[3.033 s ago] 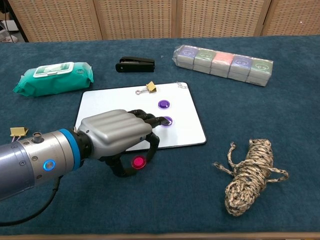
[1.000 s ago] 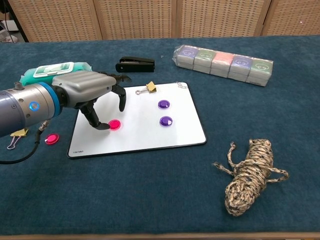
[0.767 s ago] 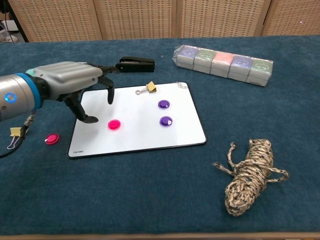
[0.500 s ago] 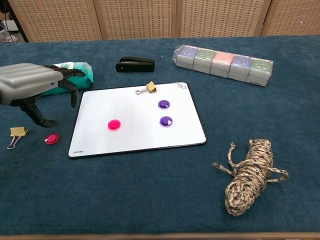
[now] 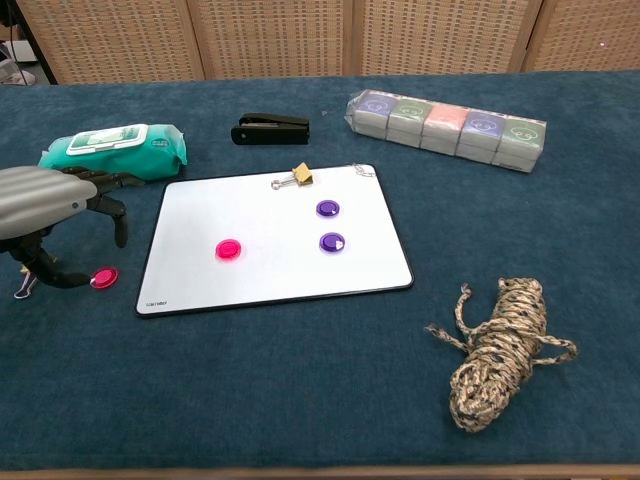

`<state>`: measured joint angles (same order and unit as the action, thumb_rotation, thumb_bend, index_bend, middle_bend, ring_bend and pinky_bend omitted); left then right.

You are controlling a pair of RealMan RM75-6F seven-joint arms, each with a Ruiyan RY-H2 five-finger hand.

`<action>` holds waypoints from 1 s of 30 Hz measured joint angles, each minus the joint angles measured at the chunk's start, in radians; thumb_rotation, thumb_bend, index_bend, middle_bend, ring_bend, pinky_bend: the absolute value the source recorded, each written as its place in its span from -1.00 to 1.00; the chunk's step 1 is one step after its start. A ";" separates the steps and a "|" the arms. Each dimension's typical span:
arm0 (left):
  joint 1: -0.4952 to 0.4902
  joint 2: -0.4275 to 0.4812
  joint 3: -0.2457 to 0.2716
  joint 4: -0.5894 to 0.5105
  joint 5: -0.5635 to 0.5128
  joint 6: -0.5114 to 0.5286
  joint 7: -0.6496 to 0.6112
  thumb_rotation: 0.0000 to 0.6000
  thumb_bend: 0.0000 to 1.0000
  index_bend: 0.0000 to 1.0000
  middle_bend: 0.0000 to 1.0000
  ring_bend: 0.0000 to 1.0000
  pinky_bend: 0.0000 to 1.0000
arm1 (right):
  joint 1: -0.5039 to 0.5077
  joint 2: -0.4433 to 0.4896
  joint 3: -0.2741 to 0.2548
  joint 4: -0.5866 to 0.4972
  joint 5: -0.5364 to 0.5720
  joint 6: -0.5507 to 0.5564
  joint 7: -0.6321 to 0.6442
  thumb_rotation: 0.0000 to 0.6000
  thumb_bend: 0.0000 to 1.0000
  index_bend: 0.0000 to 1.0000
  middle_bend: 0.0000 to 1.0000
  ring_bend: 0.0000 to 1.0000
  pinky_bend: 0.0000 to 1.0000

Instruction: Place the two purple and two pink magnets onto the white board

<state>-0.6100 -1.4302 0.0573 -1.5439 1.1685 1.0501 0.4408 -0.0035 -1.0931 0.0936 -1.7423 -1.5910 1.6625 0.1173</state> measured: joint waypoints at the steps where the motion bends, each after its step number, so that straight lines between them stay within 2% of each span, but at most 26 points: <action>1: 0.005 -0.004 -0.001 0.005 0.002 -0.001 -0.009 1.00 -0.50 -0.14 -1.00 -1.00 -1.00 | 0.000 0.001 0.000 0.000 0.001 0.000 0.002 1.00 -1.00 -0.67 -1.00 -1.00 -1.00; 10: 0.038 -0.008 0.002 0.025 0.048 0.002 -0.053 1.00 -0.50 -0.13 -1.00 -1.00 -1.00 | -0.001 0.005 0.001 0.000 0.002 0.000 0.010 1.00 -1.00 -0.67 -1.00 -1.00 -1.00; 26: 0.054 -0.037 -0.022 0.072 0.046 -0.033 -0.073 1.00 -0.49 -0.08 -1.00 -1.00 -1.00 | -0.001 0.006 0.002 0.000 0.005 -0.003 0.010 1.00 -1.00 -0.67 -1.00 -1.00 -1.00; 30: 0.056 -0.038 -0.026 0.074 0.049 -0.037 -0.075 1.00 -0.47 0.00 -1.00 -1.00 -1.00 | -0.001 0.005 0.001 -0.002 0.003 -0.004 0.009 1.00 -1.00 -0.67 -1.00 -1.00 -1.00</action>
<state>-0.5544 -1.4687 0.0312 -1.4699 1.2175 1.0133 0.3661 -0.0041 -1.0876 0.0942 -1.7439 -1.5877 1.6589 0.1265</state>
